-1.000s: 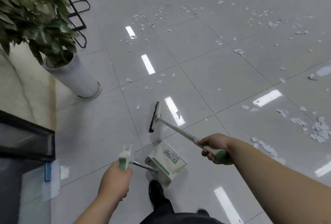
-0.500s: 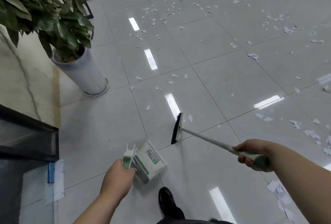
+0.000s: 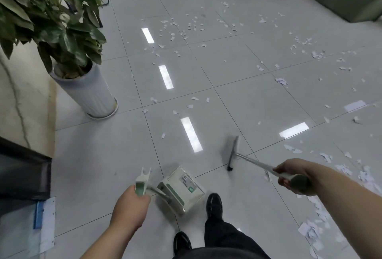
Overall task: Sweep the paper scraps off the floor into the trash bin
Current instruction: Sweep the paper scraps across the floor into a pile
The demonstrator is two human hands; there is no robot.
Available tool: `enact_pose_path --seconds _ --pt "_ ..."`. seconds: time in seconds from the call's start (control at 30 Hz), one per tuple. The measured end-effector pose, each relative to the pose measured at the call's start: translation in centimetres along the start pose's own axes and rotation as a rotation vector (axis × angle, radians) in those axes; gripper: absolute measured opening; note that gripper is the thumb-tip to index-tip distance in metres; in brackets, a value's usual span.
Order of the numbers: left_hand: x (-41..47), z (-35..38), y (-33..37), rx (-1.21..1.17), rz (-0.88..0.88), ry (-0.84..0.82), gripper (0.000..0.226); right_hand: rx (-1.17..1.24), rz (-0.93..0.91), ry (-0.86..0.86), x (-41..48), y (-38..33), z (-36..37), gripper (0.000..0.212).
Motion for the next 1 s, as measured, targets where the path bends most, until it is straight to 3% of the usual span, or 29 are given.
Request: enact_pose_path --seconds 0.37,0.63,0.77,1.0 --pt "2.4 -1.9 3.2 -0.092 -0.084 0.046 0.012 -0.098 -0.121 -0.415 0.8 -9.7 13.1 0.028" --pt "6.4 -2.8 6.8 -0.142 -0.241 0.138 0.004 -0.162 -0.094 -0.532 4.8 -18.4 20.0 0.026" --pt "9.2 -2.1 10.0 -0.094 -0.268 0.156 0.008 -0.155 -0.035 -0.482 8.1 -21.0 17.5 0.032" --pt "14.0 -0.8 16.3 -0.028 -0.266 0.152 0.008 -0.19 0.035 -0.349 12.2 -23.3 4.0 0.037"
Point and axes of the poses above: each hand's wrist, its own x-axis towards the middle knuckle, its own z-axis out of the palm, y = z × x, the point moved 2 cm from there along x, towards the middle knuckle, and after that the axes turned 5 degrees about x, right-handed, at the moved point
